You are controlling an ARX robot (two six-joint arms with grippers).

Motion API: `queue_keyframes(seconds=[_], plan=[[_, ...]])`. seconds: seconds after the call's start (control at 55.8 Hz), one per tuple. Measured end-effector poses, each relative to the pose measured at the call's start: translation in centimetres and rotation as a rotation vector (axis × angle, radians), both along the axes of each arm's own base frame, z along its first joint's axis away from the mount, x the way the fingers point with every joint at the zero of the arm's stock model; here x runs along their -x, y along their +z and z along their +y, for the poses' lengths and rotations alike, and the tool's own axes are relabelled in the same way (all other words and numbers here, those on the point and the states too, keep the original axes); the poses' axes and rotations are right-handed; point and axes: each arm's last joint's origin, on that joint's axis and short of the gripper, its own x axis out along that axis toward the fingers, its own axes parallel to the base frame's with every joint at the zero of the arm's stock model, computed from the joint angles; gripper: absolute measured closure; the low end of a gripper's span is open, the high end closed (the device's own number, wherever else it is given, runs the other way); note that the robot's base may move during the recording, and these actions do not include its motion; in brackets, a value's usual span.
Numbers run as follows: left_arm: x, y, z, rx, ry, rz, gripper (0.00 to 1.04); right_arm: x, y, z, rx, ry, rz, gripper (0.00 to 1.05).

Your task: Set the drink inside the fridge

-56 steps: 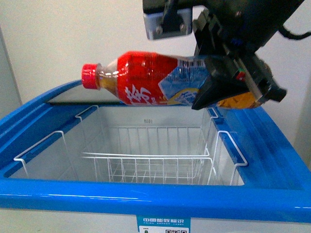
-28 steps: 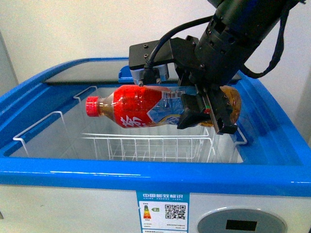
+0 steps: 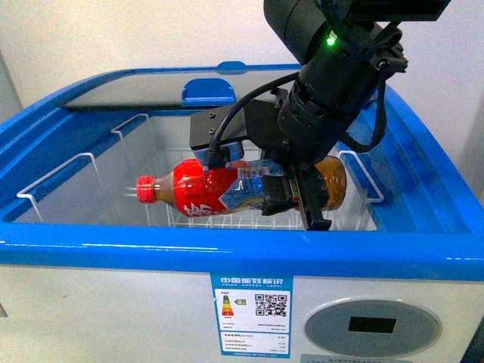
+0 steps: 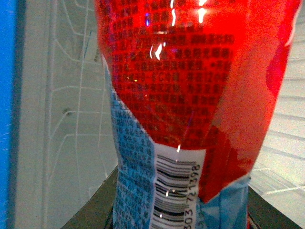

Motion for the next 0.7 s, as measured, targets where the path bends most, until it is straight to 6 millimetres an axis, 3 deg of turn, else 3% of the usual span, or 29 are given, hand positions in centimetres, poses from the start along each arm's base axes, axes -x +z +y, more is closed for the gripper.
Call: queue_keyframes(seconds=[0.126,0.305,0.502,0.699], plan=[[0.2,0.1,0.0,0.000,0.001,-0.018,1.02,-1.1,-1.5,0.7,0.005,0.006,0.010,0.65],[0.2,0.1,0.0,0.000,0.001,-0.019,1.02,-2.5,-1.2,1.7,-0.017,0.003,-0.041,0.65],[0.2,0.1,0.0,0.000,0.000,-0.018,1.02,-4.1,-2.8,2.9,-0.014,-0.009,-0.071,0.65],[0.2,0.1,0.0,0.000,0.001,-0.018,1.02,-5.3,-8.5,3.6,0.036,-0.019,-0.011,0.65]])
